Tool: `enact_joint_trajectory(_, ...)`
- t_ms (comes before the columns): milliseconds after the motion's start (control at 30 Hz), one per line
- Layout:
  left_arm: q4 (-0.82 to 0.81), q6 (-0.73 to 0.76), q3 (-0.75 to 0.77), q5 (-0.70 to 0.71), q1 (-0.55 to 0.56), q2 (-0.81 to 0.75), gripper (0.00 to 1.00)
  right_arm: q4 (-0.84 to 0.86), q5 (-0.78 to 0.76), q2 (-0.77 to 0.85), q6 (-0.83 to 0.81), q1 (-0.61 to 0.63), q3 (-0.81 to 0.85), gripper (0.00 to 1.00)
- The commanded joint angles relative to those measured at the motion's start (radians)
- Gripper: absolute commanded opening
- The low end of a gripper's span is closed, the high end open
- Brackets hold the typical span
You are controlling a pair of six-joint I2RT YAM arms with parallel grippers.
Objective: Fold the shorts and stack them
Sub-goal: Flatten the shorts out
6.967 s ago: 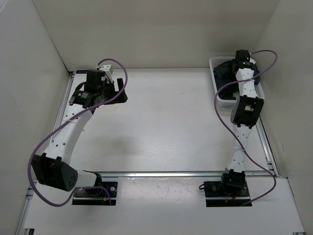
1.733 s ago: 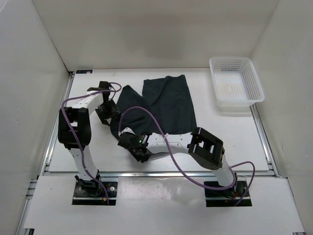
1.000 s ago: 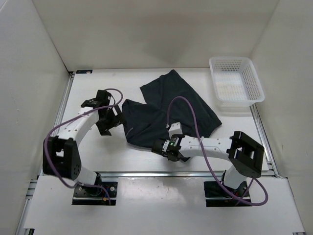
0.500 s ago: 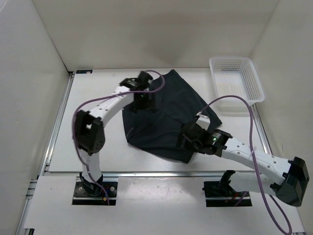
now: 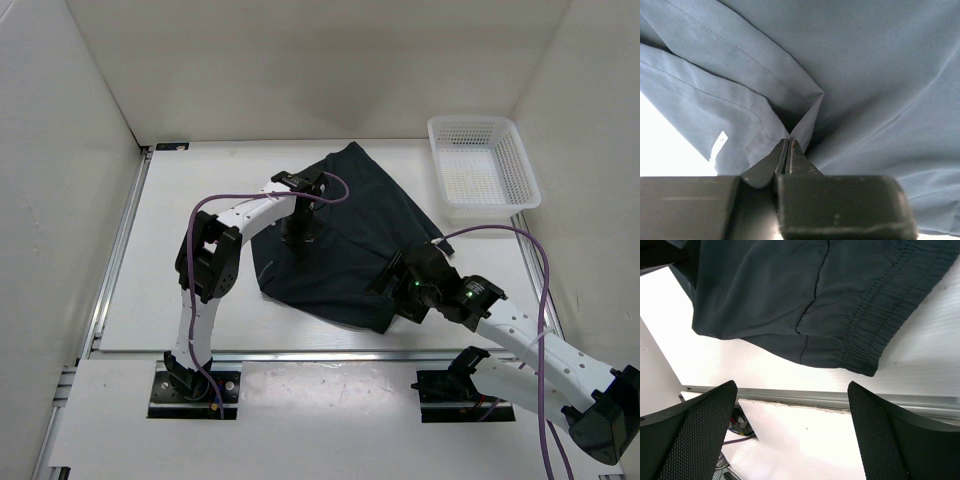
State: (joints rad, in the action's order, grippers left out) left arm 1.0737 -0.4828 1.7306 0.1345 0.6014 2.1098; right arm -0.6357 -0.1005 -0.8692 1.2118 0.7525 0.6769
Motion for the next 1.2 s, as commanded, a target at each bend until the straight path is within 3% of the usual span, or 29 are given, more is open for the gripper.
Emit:
enact_joint_trajectory(0, -0.001, -0.003, 0.015, 0.051, -0.008, -0.061, 0.1, 0.033, 0.01, 0.006, -0.029, -0.005, 0.025, 0.96)
enact_joint_trajectory(167, -0.015, -0.046, -0.09, 0.126, -0.158, -0.308, 0.1, 0.049, 0.037, -0.051, -0.015, -0.005, 0.039, 1.0)
enact_joint_trajectory(300, -0.063, -0.069, -0.25, 0.051, -0.29, -0.493, 0.1, 0.284, 0.232, -0.076, 0.135, -0.018, -0.174, 1.0)
enact_joint_trajectory(433, -0.092, -0.089, -0.397, 0.019, -0.354, -0.618, 0.1, 0.413, 0.249, 0.021, 0.358, -0.018, -0.341, 0.95)
enact_joint_trajectory(567, -0.135, -0.089, -0.493, -0.033, -0.417, -0.668, 0.1, 0.348, 0.182, 0.189, 0.449, -0.018, -0.398, 0.92)
enact_joint_trajectory(767, -0.135, -0.079, -0.502, -0.052, -0.431, -0.668, 0.1, 0.334, 0.157, 0.254, 0.508, -0.018, -0.45, 0.87)
enact_joint_trajectory(1167, -0.135, -0.079, -0.483, -0.061, -0.431, -0.659, 0.1, 0.442, 0.043, -0.046, 0.486, 0.061, -0.418, 0.8)
